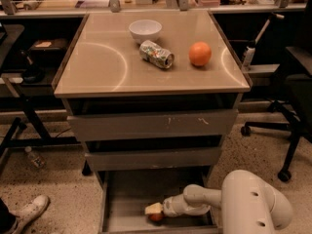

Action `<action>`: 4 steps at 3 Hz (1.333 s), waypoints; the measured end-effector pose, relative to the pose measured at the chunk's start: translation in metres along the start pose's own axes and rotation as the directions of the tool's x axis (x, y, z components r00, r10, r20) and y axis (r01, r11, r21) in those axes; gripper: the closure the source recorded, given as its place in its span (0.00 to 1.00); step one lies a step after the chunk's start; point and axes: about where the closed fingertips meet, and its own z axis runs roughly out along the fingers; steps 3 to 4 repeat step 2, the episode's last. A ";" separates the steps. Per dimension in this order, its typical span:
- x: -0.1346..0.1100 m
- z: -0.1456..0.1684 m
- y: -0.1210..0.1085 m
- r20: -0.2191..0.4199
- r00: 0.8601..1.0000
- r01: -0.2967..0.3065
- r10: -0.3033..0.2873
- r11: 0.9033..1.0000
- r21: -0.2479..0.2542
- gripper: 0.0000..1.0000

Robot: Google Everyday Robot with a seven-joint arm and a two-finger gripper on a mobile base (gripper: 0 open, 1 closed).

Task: Place apple into bottom drawer

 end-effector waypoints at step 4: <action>0.000 0.000 0.000 0.000 1.000 0.000 0.000 1.000 0.000 0.00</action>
Offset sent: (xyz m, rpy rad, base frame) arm 0.0000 0.0000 0.0000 0.0000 0.0000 0.0000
